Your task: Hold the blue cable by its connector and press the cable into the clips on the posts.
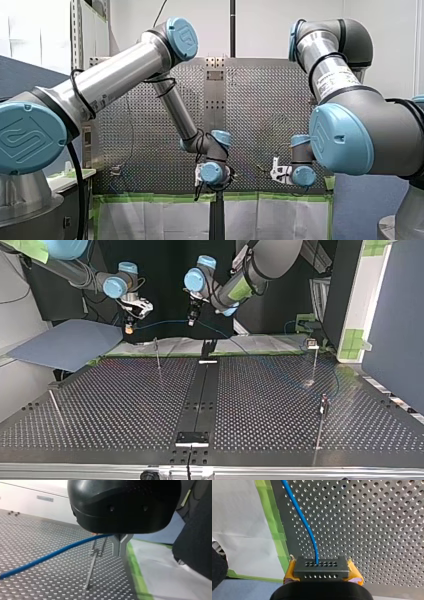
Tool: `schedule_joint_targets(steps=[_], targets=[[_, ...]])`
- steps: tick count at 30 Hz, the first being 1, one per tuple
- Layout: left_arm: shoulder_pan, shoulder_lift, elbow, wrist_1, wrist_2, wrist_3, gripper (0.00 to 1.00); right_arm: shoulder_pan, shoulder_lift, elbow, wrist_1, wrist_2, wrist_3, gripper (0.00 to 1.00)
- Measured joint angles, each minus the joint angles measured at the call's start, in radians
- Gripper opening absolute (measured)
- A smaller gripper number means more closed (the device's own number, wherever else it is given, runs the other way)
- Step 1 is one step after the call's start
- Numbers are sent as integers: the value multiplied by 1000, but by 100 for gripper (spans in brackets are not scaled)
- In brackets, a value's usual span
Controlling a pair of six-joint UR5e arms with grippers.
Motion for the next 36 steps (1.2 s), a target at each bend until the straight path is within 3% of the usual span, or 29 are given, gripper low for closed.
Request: schedule_joint_targets(steps=[8, 15, 24, 29, 36], targets=[[-9, -60, 66, -64, -9, -19, 0, -35, 0, -21, 2, -38, 19, 1], [-11, -68, 129, -75, -3, -24, 0, -68, 10, -56, 17, -79, 17, 1], [-14, -100, 216, -101, 6, -19, 0, -107, 69, -129, 85, -117, 14, 1], [-16, -139, 257, -133, 8, -19, 0, -146, 73, -145, 111, -155, 23, 1], [-12, -162, 318, -127, 16, -30, 0, -205, 74, -151, 104, -217, 22, 1]])
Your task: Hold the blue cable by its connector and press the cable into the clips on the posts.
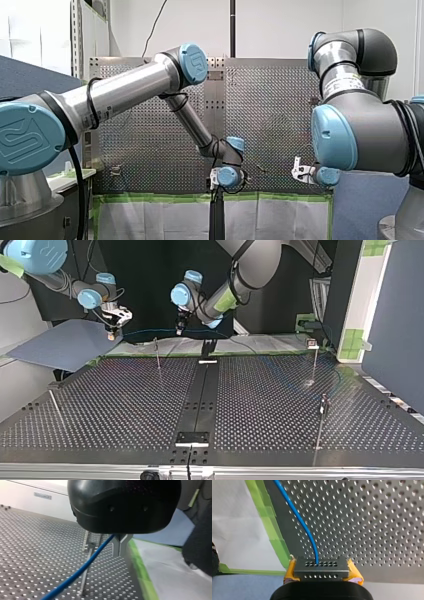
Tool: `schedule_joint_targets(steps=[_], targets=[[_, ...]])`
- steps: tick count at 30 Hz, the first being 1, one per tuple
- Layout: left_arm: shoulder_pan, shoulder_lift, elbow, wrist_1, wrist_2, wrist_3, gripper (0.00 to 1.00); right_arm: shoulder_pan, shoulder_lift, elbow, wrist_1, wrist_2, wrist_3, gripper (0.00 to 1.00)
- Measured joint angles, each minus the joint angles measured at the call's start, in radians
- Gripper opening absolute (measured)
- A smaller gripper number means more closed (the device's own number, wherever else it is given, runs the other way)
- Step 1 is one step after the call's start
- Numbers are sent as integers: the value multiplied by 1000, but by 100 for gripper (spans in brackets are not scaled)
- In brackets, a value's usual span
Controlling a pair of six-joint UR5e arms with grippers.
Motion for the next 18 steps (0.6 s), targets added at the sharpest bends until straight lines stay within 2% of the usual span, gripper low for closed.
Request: schedule_joint_targets(steps=[4, 7, 18], targets=[[3, -1, 35, 3, 5, -2, 0, -16, 0, -7, -10, -36, 10, 1], [4, -1, 56, 1, 6, -3, 0, -17, 0, -18, -9, -56, 16, 1], [10, -19, 93, -18, 20, -3, 0, -9, 1, -34, -9, -65, 20, 1]])
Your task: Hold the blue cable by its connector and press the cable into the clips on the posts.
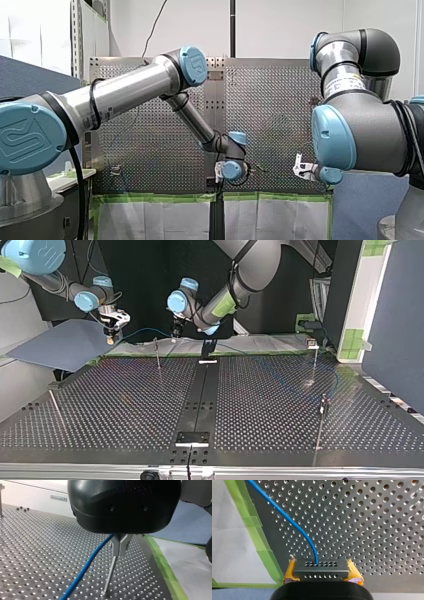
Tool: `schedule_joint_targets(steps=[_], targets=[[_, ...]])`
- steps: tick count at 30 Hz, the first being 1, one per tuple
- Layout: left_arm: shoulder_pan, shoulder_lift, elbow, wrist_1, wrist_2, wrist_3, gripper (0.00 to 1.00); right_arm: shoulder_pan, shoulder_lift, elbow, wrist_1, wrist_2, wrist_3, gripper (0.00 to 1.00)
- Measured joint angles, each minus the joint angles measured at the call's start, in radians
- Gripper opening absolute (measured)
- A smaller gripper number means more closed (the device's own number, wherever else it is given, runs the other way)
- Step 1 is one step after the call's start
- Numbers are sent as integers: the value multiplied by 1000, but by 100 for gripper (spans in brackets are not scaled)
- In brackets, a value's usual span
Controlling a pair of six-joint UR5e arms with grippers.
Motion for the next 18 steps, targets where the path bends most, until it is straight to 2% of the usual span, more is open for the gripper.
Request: schedule_joint_targets(steps=[6, 12, 18], targets=[[5, -34, 41, -29, 3, -2, 0, 5, 0, -17, 4, 0, 6, 1], [17, -39, 81, -63, 3, 11, 0, 6, 0, -32, 4, 2, 13, 1], [24, -44, 95, -68, -1, 17, 0, 7, 0, -36, 3, 4, 14, 1]])
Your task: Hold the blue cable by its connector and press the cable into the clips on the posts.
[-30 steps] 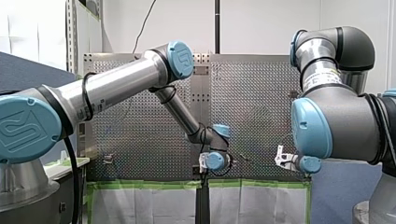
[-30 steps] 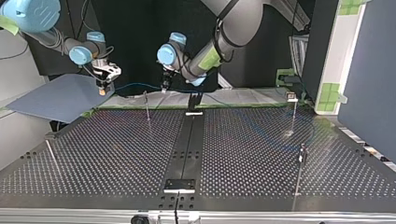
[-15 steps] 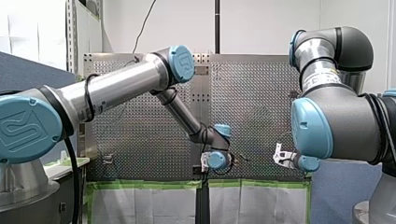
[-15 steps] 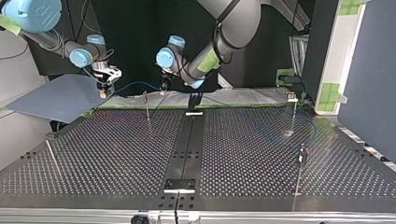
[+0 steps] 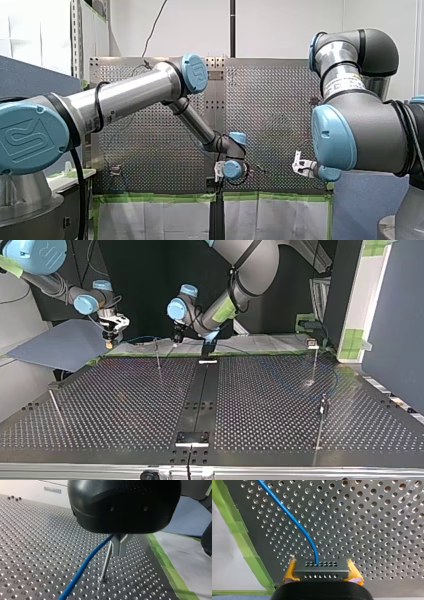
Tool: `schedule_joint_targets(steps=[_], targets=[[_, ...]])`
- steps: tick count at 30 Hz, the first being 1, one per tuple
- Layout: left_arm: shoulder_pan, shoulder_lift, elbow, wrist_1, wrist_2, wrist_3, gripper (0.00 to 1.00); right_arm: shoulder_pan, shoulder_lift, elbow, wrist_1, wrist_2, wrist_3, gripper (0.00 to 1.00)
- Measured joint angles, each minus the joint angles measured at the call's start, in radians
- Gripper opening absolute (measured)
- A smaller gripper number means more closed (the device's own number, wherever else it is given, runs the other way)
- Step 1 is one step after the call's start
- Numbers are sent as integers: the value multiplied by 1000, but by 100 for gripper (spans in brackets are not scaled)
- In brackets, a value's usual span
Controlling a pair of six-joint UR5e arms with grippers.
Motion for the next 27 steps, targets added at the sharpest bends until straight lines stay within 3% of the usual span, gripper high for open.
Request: schedule_joint_targets(steps=[18, 27], targets=[[23, -65, 89, -53, 32, -11, 0, 1, 0, -9, 2, 8, 1, 1], [45, -75, 141, -89, 47, -18, 0, 1, 0, -25, 2, 14, 13, 1]])
